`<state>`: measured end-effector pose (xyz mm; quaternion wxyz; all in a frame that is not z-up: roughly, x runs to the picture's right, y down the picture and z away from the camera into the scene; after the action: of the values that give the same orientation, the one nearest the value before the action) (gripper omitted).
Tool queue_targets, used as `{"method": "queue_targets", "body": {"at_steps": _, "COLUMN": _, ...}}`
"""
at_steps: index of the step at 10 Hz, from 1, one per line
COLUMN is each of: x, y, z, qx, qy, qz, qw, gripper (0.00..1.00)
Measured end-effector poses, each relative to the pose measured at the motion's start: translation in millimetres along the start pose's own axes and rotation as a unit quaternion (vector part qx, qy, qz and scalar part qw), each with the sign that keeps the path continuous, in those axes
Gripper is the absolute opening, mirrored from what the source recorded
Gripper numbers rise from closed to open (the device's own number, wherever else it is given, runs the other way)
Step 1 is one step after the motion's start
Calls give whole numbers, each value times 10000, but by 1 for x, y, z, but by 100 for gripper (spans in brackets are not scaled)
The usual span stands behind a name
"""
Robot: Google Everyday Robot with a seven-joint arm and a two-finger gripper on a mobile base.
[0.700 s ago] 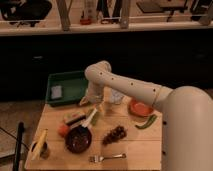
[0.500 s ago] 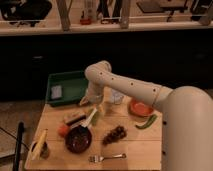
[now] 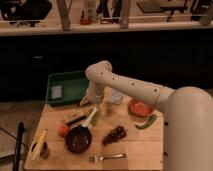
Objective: Place brush in plastic cup
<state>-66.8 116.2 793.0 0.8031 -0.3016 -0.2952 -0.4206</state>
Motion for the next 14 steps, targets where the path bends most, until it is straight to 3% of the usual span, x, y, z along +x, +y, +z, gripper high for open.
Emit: {"method": "queue_targets", "body": {"at_steps": 14, "x": 2, "y": 0, "z": -9, "qx": 99, "qy": -49, "qz": -52, "qw": 9999, "gripper": 80}}
